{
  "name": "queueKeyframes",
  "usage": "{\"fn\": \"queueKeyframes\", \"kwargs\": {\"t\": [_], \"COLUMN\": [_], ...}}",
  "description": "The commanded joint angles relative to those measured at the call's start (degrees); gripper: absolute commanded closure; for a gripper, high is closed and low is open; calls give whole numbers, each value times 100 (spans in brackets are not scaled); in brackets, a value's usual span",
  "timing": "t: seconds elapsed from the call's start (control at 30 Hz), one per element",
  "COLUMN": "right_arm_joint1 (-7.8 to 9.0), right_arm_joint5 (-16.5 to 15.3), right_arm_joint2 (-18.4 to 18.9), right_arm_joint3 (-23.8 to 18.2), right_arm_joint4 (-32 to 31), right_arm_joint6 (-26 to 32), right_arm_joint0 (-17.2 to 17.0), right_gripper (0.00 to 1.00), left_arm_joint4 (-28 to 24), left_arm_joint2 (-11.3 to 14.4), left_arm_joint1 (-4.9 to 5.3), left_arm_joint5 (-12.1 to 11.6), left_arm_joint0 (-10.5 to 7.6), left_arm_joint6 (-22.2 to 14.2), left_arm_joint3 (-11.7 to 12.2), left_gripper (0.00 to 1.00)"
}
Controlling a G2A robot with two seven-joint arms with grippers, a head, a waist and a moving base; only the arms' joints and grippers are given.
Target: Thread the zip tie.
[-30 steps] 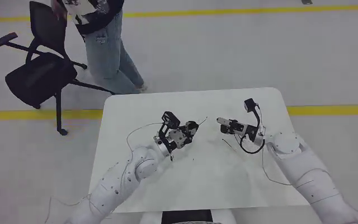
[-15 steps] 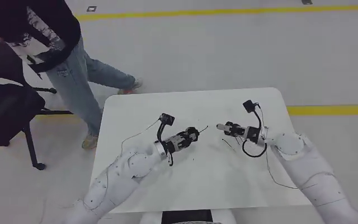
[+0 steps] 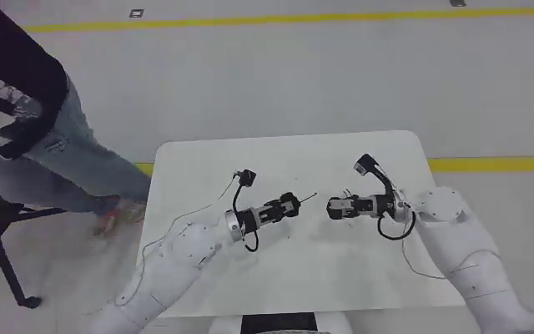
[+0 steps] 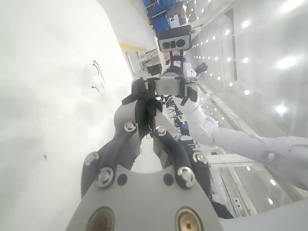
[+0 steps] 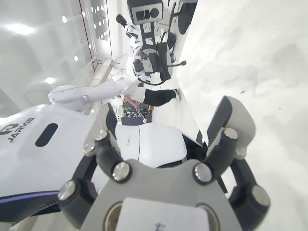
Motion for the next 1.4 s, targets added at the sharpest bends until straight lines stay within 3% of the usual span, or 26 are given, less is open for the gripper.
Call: {"fn": "queueKeyframes", "kwargs": {"t": [0.0,0.07,0.13,0.23,0.33,0.6,0.67,0.87,0.93,1.23,1.27,1.3,1.33,1.37], "right_arm_joint1": [0,-16,-24,-51,-59,-31,-15,-15,-28,-110,-110,-108,-106,-104], "right_arm_joint5": [0,0,4,0,0,0,0,0,162,0,0,0,0,0], "right_arm_joint2": [0,-32,-46,-85,-254,-922,-971,-971,-1009,-1460,-1521,-1589,-1641,-1687], "right_arm_joint3": [0,-59,107,290,409,515,601,601,621,961,969,1004,1033,1057], "right_arm_joint4": [4,200,481,912,1102,1846,1830,1830,1901,2816,2862,2893,2878,2863], "right_arm_joint6": [11,-17,143,482,482,482,482,482,374,482,482,482,482,482], "right_arm_joint0": [0,-36,-17,73,129,344,402,402,351,491,520,553,582,609], "right_gripper": [0,0,0,0,0,0,0,0,0,0,16,39,52,55], "left_arm_joint4": [-2,-146,-529,-1340,-1812,-2362,-2088,-2088,-2088,-2088,-2088,-2088,-2088,-2088], "left_arm_joint2": [0,20,19,-37,-159,-304,-357,-357,-357,-357,-357,-357,-357,-357], "left_arm_joint1": [0,-9,-14,-1,25,-17,-26,-26,-26,-26,-26,-26,-26,-26], "left_arm_joint5": [0,26,0,0,0,0,0,0,0,0,0,0,0,0], "left_arm_joint0": [0,33,27,54,107,212,160,160,160,160,160,160,160,160], "left_arm_joint6": [0,20,-193,-817,-1341,-2318,-2231,-2231,-2231,-2231,-2231,-2231,-2231,-2231], "left_arm_joint3": [0,2,66,157,233,367,361,361,361,361,361,361,361,361], "left_gripper": [100,100,100,100,100,100,100,100,100,100,100,100,100,100]}}
